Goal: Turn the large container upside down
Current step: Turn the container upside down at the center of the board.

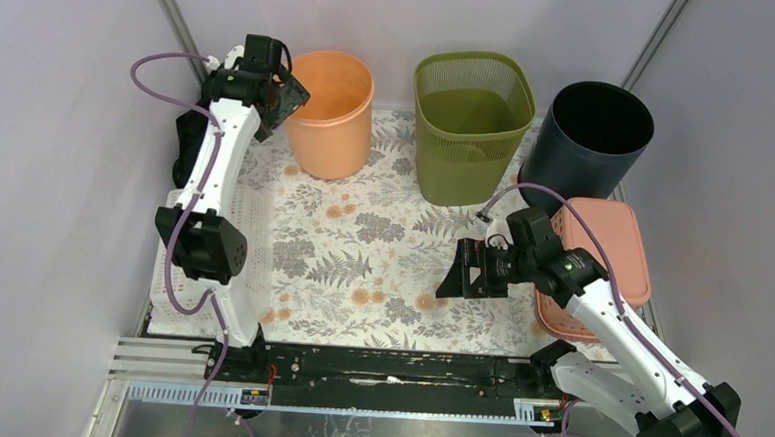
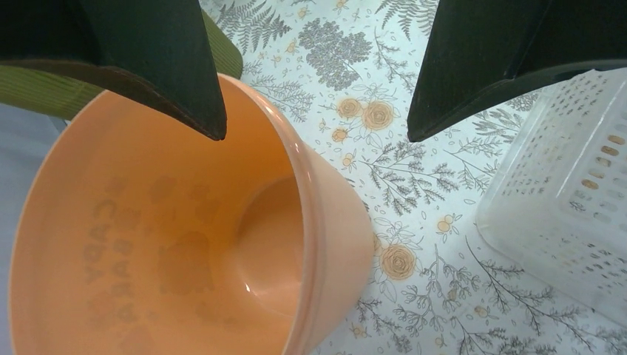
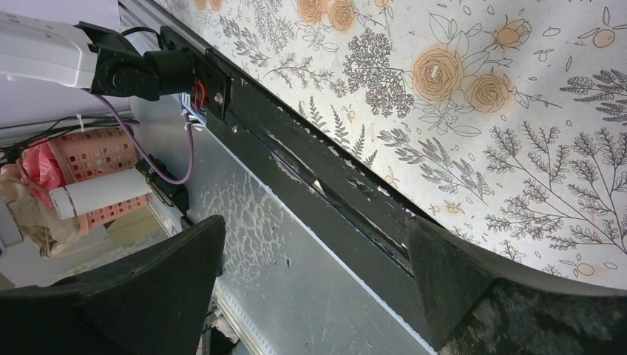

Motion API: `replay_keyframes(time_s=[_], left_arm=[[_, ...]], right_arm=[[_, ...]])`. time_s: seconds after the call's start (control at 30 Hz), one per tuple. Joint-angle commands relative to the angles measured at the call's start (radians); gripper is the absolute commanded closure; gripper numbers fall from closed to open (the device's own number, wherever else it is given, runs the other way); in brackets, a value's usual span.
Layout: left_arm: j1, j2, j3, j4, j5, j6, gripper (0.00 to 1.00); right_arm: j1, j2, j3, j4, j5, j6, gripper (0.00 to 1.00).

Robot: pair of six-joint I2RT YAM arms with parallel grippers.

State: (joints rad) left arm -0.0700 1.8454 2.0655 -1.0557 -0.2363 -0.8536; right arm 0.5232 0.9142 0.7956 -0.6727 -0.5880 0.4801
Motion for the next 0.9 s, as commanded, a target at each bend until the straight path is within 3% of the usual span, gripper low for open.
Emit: replay_keyframes(time_s=[0.0, 0.33, 0.5, 0.63, 0.87], left_arm=[[0.006, 0.030, -0.021, 0.017, -0.049, -0.074, 0.00], [0.011, 0.039, -0.095, 0.064, -0.052, -0.075, 0.00], [0.013, 0.036, -0.140, 0.101, -0.041, -0.072, 0.10], [0.015, 0.036, -0.184, 0.119, -0.017, -0.070, 0.23], [0.015, -0.007, -0.248, 0.147, 0.025, -0.061, 0.66]], right_arm=[[-0.002, 0.003, -0.009, 0.045, -0.011, 0.025, 0.01], [-0.001, -0.017, -0.048, 0.059, 0.005, 0.049, 0.01], [-0.002, -0.042, -0.087, 0.069, 0.002, 0.070, 0.01], [-0.002, -0.056, -0.095, 0.045, 0.008, 0.059, 0.01], [-0.002, -0.086, -0.123, 0.065, 0.002, 0.086, 0.01]])
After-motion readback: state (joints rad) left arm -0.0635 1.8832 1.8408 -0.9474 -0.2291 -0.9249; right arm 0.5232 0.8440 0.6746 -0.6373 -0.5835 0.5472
